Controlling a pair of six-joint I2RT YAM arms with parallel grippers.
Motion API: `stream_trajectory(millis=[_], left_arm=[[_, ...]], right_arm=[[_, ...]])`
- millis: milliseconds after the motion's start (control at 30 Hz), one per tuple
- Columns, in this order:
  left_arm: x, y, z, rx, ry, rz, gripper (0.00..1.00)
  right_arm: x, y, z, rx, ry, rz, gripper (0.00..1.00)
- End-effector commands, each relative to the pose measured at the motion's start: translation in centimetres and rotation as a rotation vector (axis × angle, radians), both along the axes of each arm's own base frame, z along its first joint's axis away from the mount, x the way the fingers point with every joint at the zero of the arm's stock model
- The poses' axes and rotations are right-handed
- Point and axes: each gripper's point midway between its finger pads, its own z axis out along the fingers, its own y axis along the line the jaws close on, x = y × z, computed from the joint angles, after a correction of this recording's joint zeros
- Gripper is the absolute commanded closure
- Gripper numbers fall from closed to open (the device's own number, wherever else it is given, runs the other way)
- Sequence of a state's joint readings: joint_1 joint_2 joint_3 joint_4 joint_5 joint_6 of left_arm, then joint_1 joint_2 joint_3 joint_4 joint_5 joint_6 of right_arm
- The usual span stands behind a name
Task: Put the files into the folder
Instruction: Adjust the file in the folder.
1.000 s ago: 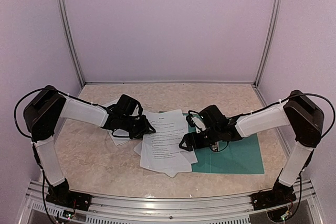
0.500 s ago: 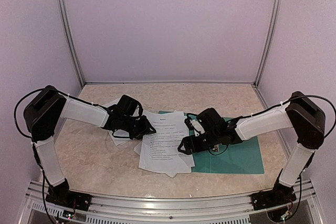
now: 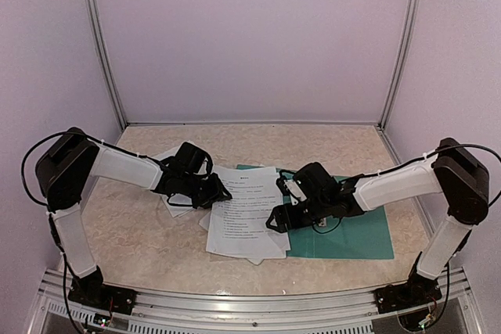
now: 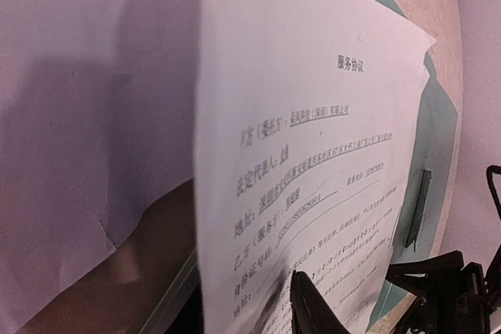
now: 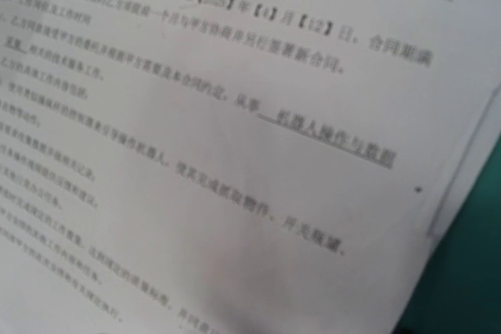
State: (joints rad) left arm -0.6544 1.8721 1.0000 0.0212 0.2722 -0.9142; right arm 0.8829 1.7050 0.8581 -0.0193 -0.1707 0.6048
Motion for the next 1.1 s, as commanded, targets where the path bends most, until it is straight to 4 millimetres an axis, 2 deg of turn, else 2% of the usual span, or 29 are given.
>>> stream_trajectory(millis=[0, 1067], left_arm=[[0.0, -0.1, -0.7, 0.03, 0.004, -0.002, 0.71], [0.2, 0.3, -1.0, 0.063, 0.013, 0.004, 0.68]], right_arm=[[-1.2, -0.5, -0.3, -0.023, 0.017, -0.002, 0.26], [-3.7, 0.4, -0.1, -0.109, -0.006, -0.001, 0.27]])
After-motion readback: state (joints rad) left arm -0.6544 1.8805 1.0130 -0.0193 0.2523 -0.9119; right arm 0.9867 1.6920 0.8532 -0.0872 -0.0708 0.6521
